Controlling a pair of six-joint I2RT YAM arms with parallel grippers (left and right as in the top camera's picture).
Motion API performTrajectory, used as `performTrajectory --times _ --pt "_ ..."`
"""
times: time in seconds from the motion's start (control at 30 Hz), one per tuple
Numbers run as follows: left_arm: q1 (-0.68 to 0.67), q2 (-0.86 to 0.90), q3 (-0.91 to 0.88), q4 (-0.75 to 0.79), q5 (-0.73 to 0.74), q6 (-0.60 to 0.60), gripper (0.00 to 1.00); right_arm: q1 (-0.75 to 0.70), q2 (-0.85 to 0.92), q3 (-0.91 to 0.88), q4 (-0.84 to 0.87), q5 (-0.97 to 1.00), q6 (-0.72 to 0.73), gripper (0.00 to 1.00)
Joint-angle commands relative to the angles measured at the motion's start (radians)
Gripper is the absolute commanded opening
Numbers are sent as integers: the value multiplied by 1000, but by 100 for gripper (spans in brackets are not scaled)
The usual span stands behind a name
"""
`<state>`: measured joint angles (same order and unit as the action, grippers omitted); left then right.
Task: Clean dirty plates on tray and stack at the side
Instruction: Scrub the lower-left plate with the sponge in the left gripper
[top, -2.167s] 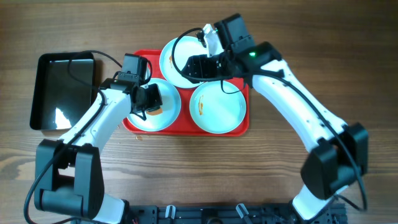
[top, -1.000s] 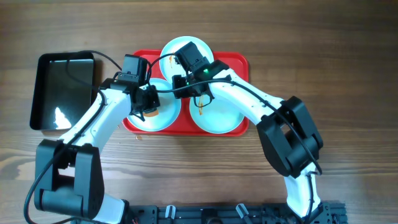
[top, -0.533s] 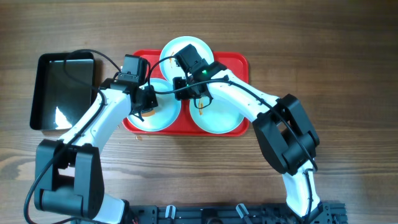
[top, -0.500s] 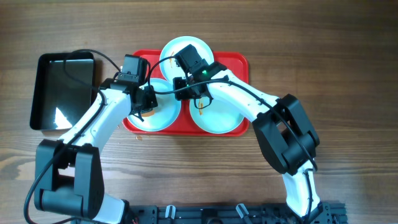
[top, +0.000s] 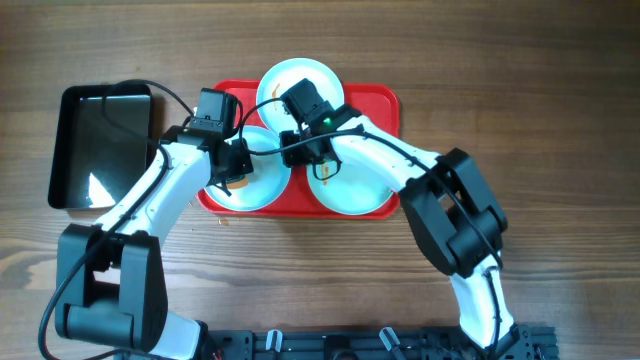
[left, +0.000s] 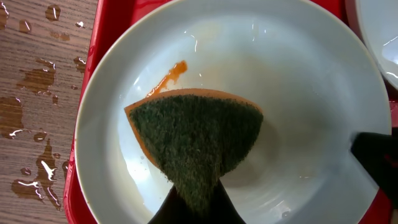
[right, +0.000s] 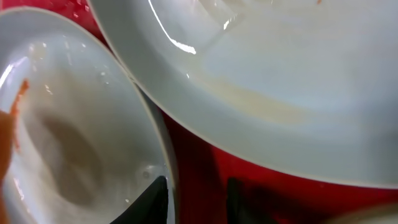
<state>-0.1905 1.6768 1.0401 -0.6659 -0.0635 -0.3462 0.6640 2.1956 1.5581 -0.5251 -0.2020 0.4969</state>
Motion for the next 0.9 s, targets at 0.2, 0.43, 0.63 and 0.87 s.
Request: performTrajectory --times 0.2,0.43,0.63,0.87 --pt "-1 9 5 -13 -20 -5 4 19 39 -14 11 21 3 18" --pt "-1 9 -9 0 -16 -5 4 19 39 -14 28 53 4 6" --pt "-1 9 -24 14 -5 -5 4 19 39 -14 44 53 3 12" --pt "-1 9 -79 126 75 -5 4 19 39 -14 42 46 3 19"
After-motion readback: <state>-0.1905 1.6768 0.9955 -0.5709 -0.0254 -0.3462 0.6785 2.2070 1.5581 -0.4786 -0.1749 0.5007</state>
